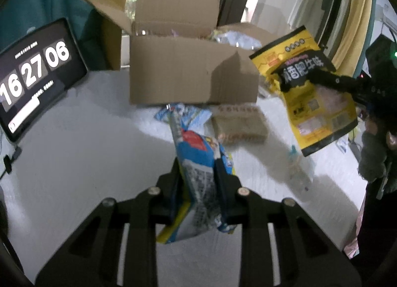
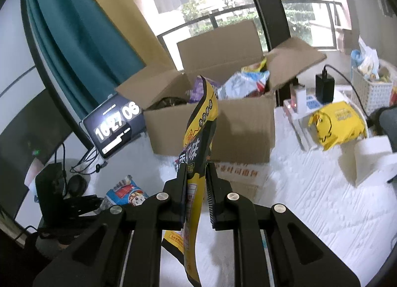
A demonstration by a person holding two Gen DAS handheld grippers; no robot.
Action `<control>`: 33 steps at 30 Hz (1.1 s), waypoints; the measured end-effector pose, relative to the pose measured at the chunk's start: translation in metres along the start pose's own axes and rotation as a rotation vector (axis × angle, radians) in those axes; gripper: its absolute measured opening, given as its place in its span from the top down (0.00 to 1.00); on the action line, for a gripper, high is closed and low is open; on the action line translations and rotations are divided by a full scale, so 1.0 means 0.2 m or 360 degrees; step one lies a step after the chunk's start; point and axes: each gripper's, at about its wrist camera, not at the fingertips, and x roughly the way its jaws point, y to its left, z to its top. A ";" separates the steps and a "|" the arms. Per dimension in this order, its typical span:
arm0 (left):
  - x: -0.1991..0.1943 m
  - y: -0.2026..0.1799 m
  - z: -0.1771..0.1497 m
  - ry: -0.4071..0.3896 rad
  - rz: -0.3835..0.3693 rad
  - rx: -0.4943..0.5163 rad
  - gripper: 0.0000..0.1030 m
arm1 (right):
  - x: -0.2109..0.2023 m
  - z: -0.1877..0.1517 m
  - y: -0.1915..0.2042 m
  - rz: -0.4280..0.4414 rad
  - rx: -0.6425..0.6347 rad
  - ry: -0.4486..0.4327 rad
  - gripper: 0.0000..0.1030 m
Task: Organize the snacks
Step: 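Lift both held bags and carry them to the cardboard box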
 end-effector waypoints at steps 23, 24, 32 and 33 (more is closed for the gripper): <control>-0.16 0.17 0.66 -0.0431 0.0078 0.0055 0.75 | 0.12 0.47 0.02 -0.0031 -0.0118 -0.0192 0.85; -0.15 0.18 0.70 -0.0454 0.0085 0.0049 0.75 | 0.14 0.50 0.02 -0.0033 -0.0122 -0.0198 0.85; -0.07 0.26 0.89 -0.0541 0.0137 0.0019 0.75 | 0.27 0.66 -0.01 -0.0058 -0.0128 -0.0231 0.85; -0.04 0.27 0.91 -0.0541 0.0142 0.0012 0.75 | 0.29 0.68 -0.02 -0.0059 -0.0122 -0.0234 0.85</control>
